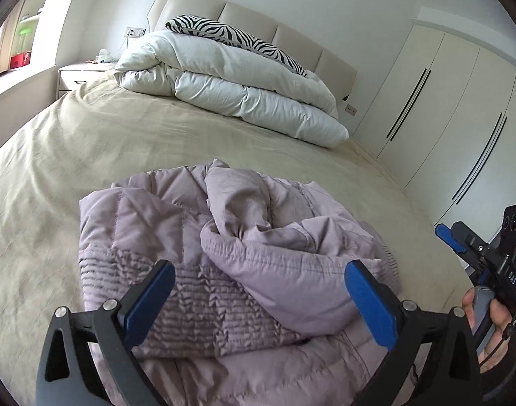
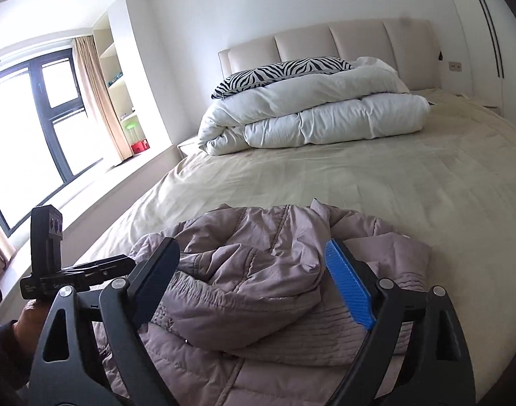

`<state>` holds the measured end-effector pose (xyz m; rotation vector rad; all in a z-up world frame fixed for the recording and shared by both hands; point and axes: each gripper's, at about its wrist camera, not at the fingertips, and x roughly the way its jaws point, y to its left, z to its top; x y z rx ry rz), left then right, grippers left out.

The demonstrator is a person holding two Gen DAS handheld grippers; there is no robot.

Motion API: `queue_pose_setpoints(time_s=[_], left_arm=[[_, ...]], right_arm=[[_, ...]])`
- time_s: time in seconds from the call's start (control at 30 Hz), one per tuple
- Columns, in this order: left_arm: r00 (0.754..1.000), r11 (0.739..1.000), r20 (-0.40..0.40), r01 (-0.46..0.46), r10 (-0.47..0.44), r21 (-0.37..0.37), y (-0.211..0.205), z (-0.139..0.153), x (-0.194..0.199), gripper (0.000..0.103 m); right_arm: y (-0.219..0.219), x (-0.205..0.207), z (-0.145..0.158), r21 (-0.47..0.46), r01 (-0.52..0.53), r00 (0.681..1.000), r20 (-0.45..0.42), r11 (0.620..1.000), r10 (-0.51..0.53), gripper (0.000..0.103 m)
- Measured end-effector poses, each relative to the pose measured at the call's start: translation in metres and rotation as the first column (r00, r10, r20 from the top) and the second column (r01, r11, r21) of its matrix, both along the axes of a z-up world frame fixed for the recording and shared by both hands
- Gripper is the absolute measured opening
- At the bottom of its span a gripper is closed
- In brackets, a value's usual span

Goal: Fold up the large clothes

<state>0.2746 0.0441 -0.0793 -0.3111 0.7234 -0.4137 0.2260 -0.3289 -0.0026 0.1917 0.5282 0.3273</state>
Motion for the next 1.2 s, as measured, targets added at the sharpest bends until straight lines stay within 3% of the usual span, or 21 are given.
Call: queue_pose_setpoints(time_s=[0.1, 0.27, 0.4, 0.53, 0.63, 0.77, 0.83, 1.07, 1.2], left_arm=[[0.999, 0.999, -0.036, -0.019, 0.018, -0.038, 0.028, 0.005, -0.055, 0.103], [0.99, 0.997, -0.132, -0.05, 0.042, -0.054, 0.074, -0.009, -0.145, 0.103], [0.966, 0.996, -0.256, -0.054, 0.034, -0.07, 0.097, -0.033, -0.205, 0.103], [0.946, 0.997, -0.323, -0.058, 0.037, -0.058, 0.108, -0.05, -0.255, 0.103], [0.922, 0.99, -0.384, -0.092, 0.045, -0.103, 0.123, -0.064, -0.28, 0.103], [0.884, 0.991, -0.466, -0.096, 0.04, -0.097, 0.126, -0.082, -0.3, 0.1], [0.876, 0.99, -0.483, -0.073, 0.003, -0.124, 0.122, -0.087, -0.309, 0.099], [0.848, 0.991, -0.527, -0.013, -0.059, -0.132, 0.108, -0.096, -0.324, 0.076], [0.84, 0.99, -0.536, 0.008, -0.084, -0.142, 0.103, -0.098, -0.326, 0.076]], right_arm=[[-0.013, -0.044, 0.001, 0.032, -0.02, 0.997, -0.077, 0.999, 0.022, 0.088], [-0.036, -0.144, -0.023, 0.06, -0.053, 0.978, -0.196, 0.997, 0.064, 0.088], [-0.067, -0.219, -0.052, 0.12, -0.027, 0.958, -0.279, 0.992, 0.059, 0.088], [-0.103, -0.279, -0.073, 0.172, 0.036, 0.938, -0.346, 0.984, 0.026, 0.088], [-0.13, -0.303, -0.084, 0.21, 0.078, 0.919, -0.395, 0.975, 0.011, 0.088], [-0.154, -0.331, -0.096, 0.226, 0.11, 0.891, -0.455, 0.968, 0.005, 0.088], [-0.16, -0.342, -0.103, 0.233, 0.109, 0.874, -0.485, 0.966, 0.018, 0.088], [-0.172, -0.37, -0.121, 0.216, 0.134, 0.809, -0.587, 0.967, 0.019, 0.088], [-0.181, -0.382, -0.128, 0.241, 0.166, 0.764, -0.645, 0.956, 0.03, 0.088]])
